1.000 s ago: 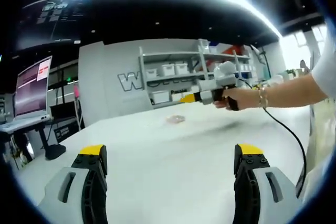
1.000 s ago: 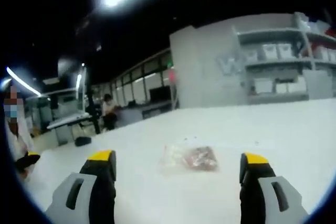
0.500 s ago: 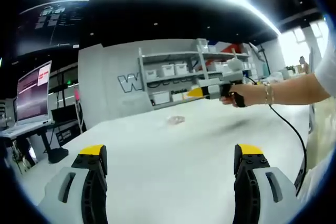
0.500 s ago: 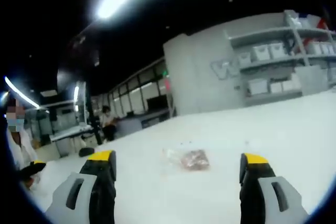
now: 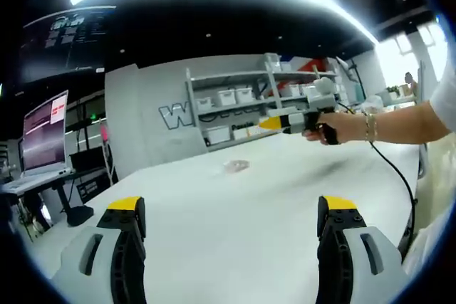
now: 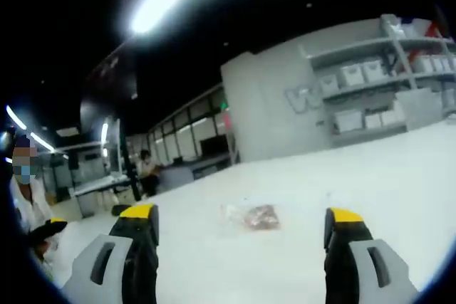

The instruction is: Open the resealable bag by pulling the two sides of the seal apart until the entire bag opening is separated and visibly accessible.

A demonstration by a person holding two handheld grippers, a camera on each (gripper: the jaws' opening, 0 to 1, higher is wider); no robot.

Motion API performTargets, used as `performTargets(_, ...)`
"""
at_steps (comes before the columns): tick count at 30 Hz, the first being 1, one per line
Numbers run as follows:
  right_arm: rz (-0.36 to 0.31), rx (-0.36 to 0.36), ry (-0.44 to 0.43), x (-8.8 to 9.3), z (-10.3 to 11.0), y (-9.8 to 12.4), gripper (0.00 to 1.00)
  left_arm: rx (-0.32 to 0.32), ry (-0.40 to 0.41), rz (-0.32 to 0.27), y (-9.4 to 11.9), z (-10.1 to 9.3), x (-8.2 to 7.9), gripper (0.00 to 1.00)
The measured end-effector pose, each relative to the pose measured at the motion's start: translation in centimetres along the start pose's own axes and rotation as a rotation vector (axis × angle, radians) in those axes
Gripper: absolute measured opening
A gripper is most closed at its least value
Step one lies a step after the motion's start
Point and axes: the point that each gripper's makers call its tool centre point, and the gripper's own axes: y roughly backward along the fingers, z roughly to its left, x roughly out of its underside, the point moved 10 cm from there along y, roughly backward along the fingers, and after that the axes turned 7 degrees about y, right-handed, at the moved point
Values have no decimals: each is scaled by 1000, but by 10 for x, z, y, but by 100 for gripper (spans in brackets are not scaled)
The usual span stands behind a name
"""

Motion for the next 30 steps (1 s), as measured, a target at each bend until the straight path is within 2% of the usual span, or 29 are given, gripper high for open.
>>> performTargets(7,-6,9,1,4,-7,13,95,1,1,-9,0,-4,1,99)
performTargets(17,-51,49,44,-9,-15,29,91,-1,8,-11,-1,-6,4,99)
performTargets(19,-63,50,26,-10,-16,34,90,-5,2,-5,0,-5,5,99)
performTargets(26,-60,62,31,-12,-17,46,91,-18,13,-6,0,0,7,99)
performTargets(30,-69,69,52,-16,-15,52,87,-12,13,2,-2,0,7,99)
